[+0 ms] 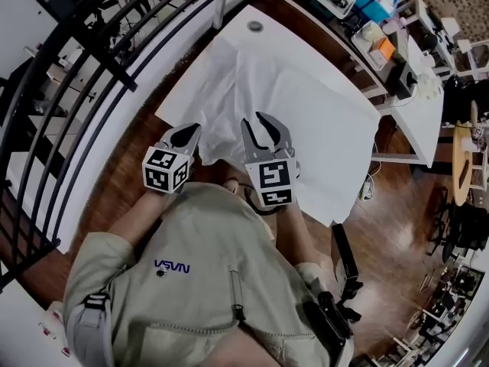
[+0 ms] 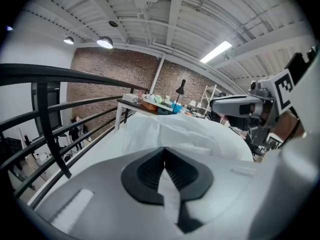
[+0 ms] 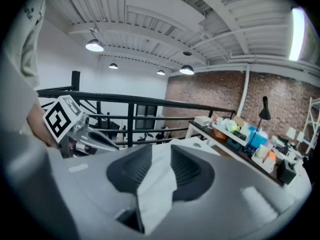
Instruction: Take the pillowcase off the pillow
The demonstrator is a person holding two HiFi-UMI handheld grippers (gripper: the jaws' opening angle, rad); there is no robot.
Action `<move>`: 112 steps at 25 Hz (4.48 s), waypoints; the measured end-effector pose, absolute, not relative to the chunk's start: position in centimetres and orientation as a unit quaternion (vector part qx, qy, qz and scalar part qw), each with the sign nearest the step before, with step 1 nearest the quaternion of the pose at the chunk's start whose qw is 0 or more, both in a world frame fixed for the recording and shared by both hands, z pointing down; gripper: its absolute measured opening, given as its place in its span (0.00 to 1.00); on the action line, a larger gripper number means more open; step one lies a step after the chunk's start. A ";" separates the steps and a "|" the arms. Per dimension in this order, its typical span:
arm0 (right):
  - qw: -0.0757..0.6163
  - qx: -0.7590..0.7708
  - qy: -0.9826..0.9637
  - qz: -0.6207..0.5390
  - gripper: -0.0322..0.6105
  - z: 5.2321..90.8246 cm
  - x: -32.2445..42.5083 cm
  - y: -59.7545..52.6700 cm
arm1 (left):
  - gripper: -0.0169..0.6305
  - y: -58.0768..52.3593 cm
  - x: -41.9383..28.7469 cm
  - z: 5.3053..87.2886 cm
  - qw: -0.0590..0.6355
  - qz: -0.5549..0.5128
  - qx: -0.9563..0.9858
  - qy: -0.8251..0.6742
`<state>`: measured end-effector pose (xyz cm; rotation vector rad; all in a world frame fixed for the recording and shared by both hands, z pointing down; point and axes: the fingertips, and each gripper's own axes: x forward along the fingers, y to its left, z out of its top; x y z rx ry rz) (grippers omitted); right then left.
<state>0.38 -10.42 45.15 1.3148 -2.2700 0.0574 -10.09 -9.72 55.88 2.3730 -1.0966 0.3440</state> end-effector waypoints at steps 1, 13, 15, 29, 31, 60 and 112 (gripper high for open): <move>0.252 0.486 -0.836 0.027 0.23 45.2 0.9 -10.4 | 0.04 -9.8 -10.1 55.6 0.250 0.124 0.870 -0.407; 0.217 0.480 -0.849 0.045 0.23 45.0 3.4 -11.1 | 0.14 -12.0 -6.6 51.6 0.178 0.123 0.879 -0.426; 0.221 0.485 -0.845 0.047 0.23 45.0 2.7 -11.7 | 0.15 -12.8 -6.8 51.6 0.167 0.128 0.884 -0.418; 0.342 0.575 -0.739 0.081 0.29 47.3 1.3 -18.6 | 0.35 -22.1 -6.2 54.4 0.209 0.120 0.924 -0.297; 0.350 0.583 -0.727 0.091 0.32 47.8 1.7 -19.0 | 0.35 -22.5 -5.2 55.0 0.209 0.125 0.928 -0.280; 0.401 0.675 -0.614 0.084 0.06 49.7 17.8 -22.4 | 0.04 -27.8 -5.5 61.4 0.196 0.208 0.881 -0.378; 0.528 0.382 -0.758 0.023 0.09 51.7 0.5 -18.9 | 0.04 -32.2 1.0 55.6 0.104 0.187 0.925 -0.315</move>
